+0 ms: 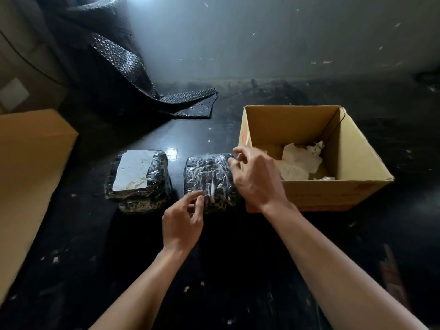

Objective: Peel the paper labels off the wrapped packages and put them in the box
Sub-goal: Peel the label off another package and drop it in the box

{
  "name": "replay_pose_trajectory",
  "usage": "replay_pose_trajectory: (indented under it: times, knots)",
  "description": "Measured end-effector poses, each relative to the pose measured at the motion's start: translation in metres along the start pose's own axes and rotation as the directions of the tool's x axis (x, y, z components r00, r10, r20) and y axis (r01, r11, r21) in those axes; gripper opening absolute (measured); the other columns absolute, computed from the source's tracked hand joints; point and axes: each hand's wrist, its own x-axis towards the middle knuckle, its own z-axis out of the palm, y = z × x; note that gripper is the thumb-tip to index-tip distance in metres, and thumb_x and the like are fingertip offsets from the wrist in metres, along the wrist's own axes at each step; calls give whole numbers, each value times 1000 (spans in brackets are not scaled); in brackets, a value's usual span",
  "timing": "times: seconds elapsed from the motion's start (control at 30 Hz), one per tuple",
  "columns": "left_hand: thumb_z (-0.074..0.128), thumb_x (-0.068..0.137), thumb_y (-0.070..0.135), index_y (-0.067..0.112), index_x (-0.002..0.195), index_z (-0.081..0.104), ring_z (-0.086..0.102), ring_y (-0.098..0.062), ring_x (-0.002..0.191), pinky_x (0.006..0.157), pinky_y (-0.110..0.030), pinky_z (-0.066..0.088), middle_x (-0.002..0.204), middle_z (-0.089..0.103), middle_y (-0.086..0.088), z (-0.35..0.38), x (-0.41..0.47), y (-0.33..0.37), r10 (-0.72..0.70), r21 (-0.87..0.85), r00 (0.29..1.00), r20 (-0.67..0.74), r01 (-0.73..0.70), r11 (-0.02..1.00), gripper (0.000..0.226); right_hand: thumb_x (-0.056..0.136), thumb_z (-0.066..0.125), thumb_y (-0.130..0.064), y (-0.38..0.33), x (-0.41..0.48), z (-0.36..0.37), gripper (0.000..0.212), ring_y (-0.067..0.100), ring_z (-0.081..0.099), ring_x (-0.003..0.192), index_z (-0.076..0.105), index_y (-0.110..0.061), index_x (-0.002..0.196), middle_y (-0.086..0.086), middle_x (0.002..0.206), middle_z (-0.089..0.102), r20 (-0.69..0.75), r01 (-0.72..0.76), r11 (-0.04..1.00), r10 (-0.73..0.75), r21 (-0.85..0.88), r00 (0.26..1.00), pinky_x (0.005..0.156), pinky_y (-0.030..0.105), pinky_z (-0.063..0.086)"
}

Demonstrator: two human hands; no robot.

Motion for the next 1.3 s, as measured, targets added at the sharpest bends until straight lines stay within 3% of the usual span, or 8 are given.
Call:
replay_pose_trajectory:
  times: [0.1, 0.23, 0.33, 0.5, 0.7, 0.97, 1.2, 1.3]
  knots:
    - [66, 95, 34, 26, 114, 75, 72, -13, 92, 77, -28, 54, 102, 76, 8, -4, -15, -46, -54, 165, 998, 42, 46, 985, 22, 96, 59, -40, -5, -23, 38, 45, 26, 65, 104, 57, -14, 132, 9, 113, 68, 107, -142, 990, 143, -20, 984, 85, 34, 55]
    - [63, 94, 45, 25, 136, 63, 52, -25, 129, 106, -36, 44, 137, 63, -3, 2, -17, -90, -143, 341, 964, 226, 59, 938, 47, 92, 52, -64, 5, -38, 80, 90, 41, 49, 130, 7, -25, 158, 25, 150, 33, 288, -468, 869, 495, -163, 820, 100, 45, 47]
    - [56, 94, 57, 34, 152, 43, 34, -35, 143, 116, -48, 34, 157, 42, -11, 4, -16, -104, -248, 512, 921, 302, 63, 857, 64, 90, 46, -71, 16, -39, 99, 98, 46, 38, 138, -13, -30, 157, 32, 156, 17, 276, -547, 810, 586, -209, 762, 105, 49, 42]
    - [51, 91, 69, 46, 159, 13, 7, -41, 152, 120, -60, 17, 168, 10, -15, 4, -14, -115, -427, 633, 814, 395, 96, 768, 81, 91, 48, -69, 24, -42, 116, 101, 45, 34, 139, -15, -28, 158, 35, 152, 25, 312, -646, 755, 644, -114, 699, 112, 46, 32]
    - [56, 89, 67, 48, 158, 5, -15, -40, 153, 121, -63, 6, 168, -16, -13, 7, -19, -127, -512, 637, 718, 471, 125, 760, 88, 81, 58, -73, 42, -47, 112, 109, 36, 27, 147, -9, -35, 158, 18, 162, 24, 376, -688, 712, 605, 138, 701, 114, 45, 29]
    - [59, 90, 64, 52, 157, 7, -18, -37, 153, 122, -60, 3, 168, -20, -9, 8, -17, -125, -536, 634, 709, 458, 162, 756, 86, 92, 57, -57, 62, -56, 117, 86, 16, 20, 151, 9, -30, 159, -2, 166, 18, 353, -603, 686, 491, 407, 797, 110, 19, 16]
    - [61, 89, 64, 52, 157, 9, -19, -36, 153, 122, -60, 4, 168, -19, -8, 5, -15, -123, -543, 630, 694, 473, 164, 759, 86, 84, 74, -51, 69, -67, 112, 77, -1, 30, 138, 37, -38, 151, -28, 146, 37, 333, -570, 607, 466, 553, 820, 118, 31, 30]
    - [61, 88, 65, 52, 157, 10, -15, -37, 154, 122, -59, 7, 169, -16, -7, 2, -13, -122, -544, 642, 687, 482, 145, 753, 87, 84, 75, -46, 65, -82, 105, 72, -4, 32, 136, 43, -38, 149, -28, 135, 39, 339, -550, 624, 435, 555, 834, 114, 22, 28]
